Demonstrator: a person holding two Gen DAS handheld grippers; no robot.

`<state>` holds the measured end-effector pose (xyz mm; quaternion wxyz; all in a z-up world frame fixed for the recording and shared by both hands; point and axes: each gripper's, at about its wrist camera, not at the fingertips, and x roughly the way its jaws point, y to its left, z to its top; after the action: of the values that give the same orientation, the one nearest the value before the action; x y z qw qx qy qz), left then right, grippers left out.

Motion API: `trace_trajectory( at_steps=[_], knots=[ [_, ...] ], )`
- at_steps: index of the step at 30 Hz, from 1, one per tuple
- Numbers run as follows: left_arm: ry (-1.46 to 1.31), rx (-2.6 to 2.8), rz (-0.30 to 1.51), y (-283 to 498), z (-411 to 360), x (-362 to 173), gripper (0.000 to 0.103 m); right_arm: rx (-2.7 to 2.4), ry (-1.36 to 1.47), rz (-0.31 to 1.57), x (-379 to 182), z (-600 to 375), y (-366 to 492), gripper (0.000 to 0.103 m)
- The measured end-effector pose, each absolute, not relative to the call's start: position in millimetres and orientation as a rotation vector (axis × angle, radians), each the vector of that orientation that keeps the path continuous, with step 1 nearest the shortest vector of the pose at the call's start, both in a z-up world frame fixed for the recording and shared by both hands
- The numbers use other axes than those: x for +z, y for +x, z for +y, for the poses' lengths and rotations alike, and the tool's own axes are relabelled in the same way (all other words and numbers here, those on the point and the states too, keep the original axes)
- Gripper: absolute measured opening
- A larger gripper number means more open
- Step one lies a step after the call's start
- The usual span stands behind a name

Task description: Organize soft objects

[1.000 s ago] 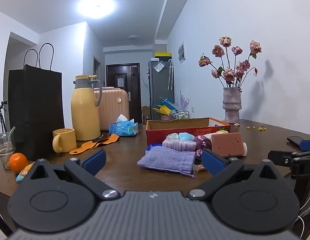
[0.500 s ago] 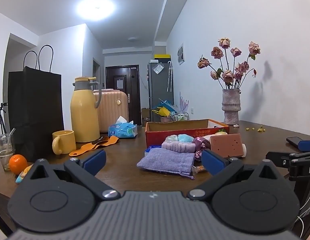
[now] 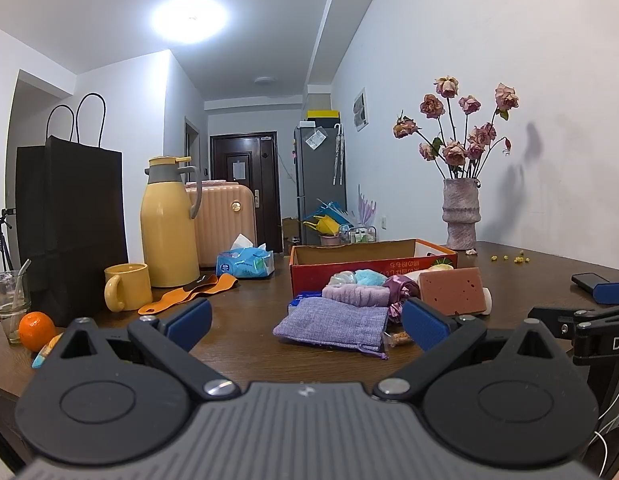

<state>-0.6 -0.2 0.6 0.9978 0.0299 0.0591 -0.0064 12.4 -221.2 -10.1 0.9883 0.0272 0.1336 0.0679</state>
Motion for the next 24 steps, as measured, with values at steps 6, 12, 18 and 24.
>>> trace_trajectory(
  at_steps=[6,12,18,24],
  knots=[
    [0.06,-0.011,0.117,-0.8,-0.7,0.8,0.103,0.132,0.053,0.263,-9.9,-221.2,12.5,0.103],
    [0.062,-0.011,0.112,-1.8,-0.6,1.2,0.103,0.135,0.056,0.263,-9.8,-221.8,13.0,0.103],
    [0.062,-0.011,0.113,-1.9,-0.7,1.3,0.103,0.139,0.055,0.259,-9.2,-222.3,12.2,0.103],
    [0.063,-0.011,0.113,-1.8,-1.1,1.4,0.103,0.141,0.053,0.26,-9.7,-221.3,11.9,0.103]
  ],
)
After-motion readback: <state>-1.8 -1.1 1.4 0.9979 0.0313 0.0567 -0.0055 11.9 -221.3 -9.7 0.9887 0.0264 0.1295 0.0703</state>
